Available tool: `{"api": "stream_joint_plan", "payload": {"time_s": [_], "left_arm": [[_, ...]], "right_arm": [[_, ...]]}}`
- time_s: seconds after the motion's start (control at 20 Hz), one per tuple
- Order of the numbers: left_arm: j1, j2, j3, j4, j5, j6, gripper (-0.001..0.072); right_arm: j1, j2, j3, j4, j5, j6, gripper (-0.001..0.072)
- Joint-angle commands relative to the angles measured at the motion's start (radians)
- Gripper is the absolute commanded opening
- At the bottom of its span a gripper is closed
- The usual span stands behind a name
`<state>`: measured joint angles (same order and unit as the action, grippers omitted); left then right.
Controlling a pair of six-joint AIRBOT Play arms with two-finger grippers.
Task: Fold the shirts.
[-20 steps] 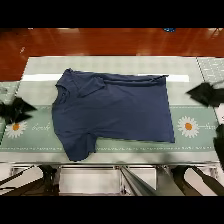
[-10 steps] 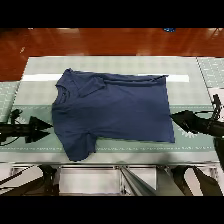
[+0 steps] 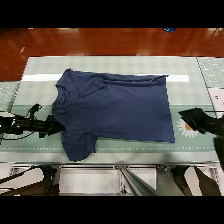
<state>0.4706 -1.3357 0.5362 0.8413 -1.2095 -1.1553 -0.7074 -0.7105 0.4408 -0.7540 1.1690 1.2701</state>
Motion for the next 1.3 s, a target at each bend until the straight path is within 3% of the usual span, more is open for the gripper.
{"api": "stream_joint_plan", "payload": {"time_s": [0.0,0.1,0.4,0.75,0.85,0.9,0.95,1.25], "left_arm": [[-0.031,-0.003,0.020,0.002,0.035,-0.009,0.0018],[-0.031,-0.003,0.021,-0.001,0.036,-0.008,0.0018],[-0.031,-0.003,0.021,-0.002,0.035,-0.008,0.0018],[-0.031,-0.003,0.021,-0.012,0.051,-0.008,0.0018],[-0.031,-0.002,0.045,-0.043,0.053,0.003,0.0018],[-0.031,-0.002,0.069,-0.066,0.043,0.003,0.0018],[-0.031,-0.001,0.102,-0.090,0.025,0.004,0.0018],[-0.030,0.156,0.438,-0.316,-0.024,0.003,0.0018]], "right_arm": [[-0.178,-0.020,-0.014,-0.270,0.076,0.093,0.0405],[-0.179,-0.068,-0.071,-0.294,0.098,0.129,0.0405],[-0.046,-0.309,-0.089,-0.236,0.118,0.057,0.0405],[0.136,-0.524,-0.066,0.028,-0.053,-0.058,0.0401],[0.214,-0.552,-0.014,0.075,-0.051,-0.069,0.0363],[0.255,-0.552,0.024,0.078,-0.041,-0.073,0.0245],[0.291,-0.550,0.074,0.082,-0.012,-0.087,0.0019],[0.380,-0.422,0.484,0.085,0.092,-0.010,0.0019]]}}
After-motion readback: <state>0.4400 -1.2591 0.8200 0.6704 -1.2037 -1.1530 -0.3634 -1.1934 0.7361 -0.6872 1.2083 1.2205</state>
